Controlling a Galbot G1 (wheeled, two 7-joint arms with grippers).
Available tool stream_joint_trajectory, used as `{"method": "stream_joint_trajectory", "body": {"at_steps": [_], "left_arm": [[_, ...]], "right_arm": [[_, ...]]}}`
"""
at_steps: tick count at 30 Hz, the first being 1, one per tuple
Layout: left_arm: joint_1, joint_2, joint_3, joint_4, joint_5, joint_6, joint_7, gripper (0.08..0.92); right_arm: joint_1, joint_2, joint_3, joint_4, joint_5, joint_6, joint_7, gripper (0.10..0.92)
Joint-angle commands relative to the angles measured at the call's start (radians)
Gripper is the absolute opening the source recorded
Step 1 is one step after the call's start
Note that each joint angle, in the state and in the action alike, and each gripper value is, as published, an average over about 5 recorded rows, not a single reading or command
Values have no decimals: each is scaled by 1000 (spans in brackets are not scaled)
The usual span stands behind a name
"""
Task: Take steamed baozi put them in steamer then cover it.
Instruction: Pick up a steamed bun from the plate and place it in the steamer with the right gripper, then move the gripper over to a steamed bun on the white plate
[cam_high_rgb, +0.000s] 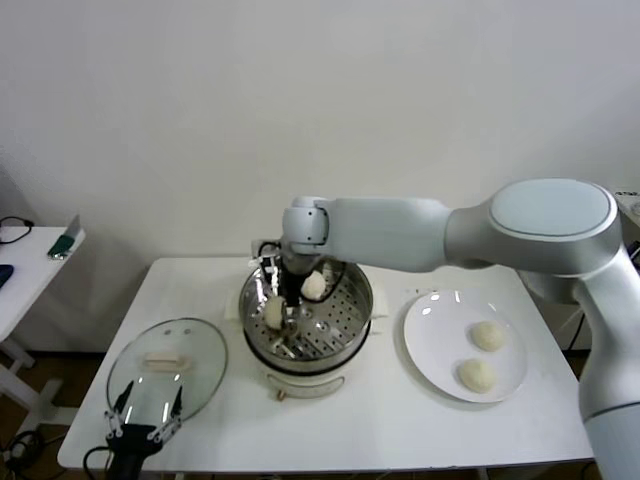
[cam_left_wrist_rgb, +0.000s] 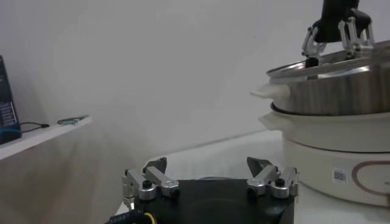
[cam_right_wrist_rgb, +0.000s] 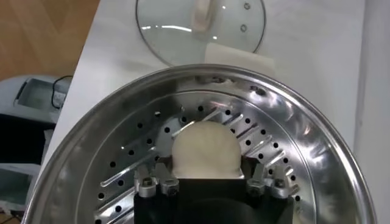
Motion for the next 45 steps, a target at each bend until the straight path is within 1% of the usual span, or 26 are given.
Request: {"method": "stream_joint_trajectory", "body": {"at_steps": [1, 4, 8, 11, 17, 19, 23, 26, 31, 35, 39, 45], "left_arm": [[-3, 0, 1, 2, 2, 2, 0, 823], [-5, -1, 2, 1, 4, 6, -1, 823], [-7, 0, 2, -1, 4, 9, -3, 823], [-6, 1, 2, -2, 4, 9, -4, 823], [-14, -7, 5, -9, 11, 18, -2, 823], [-23, -15, 6, -19, 11, 30, -2, 823], [-36, -27, 7, -34, 23, 46, -7, 823], [-36, -27, 9, -35, 38, 48, -11, 823], [-33, -28, 6, -30, 57, 48, -15, 823], [-32, -28, 1, -27, 66, 51, -16, 823], [-36, -28, -3, -24, 72, 57, -18, 823], [-36, -36, -5, -14, 79, 59, -20, 823]], "right_arm": [[-7, 5, 4, 0, -6, -2, 0, 808], [26, -24, 7, 23, -7, 2, -14, 821], [104, -103, 13, 80, -7, 18, -48, 823], [189, -195, 8, 139, -11, 47, -88, 823], [330, -428, -51, 289, -56, 128, -162, 823], [343, -506, -61, 338, -96, 138, -171, 823], [322, -666, -87, 433, -224, 153, -201, 823], [262, -778, -77, 470, -321, 159, -212, 823], [82, -935, 0, 468, -503, 185, -220, 823], [-147, -1025, 152, 438, -622, 199, -223, 823], [-323, -1057, 278, 402, -697, 211, -232, 823], [-404, -1028, 322, 326, -754, 224, -242, 823]]}}
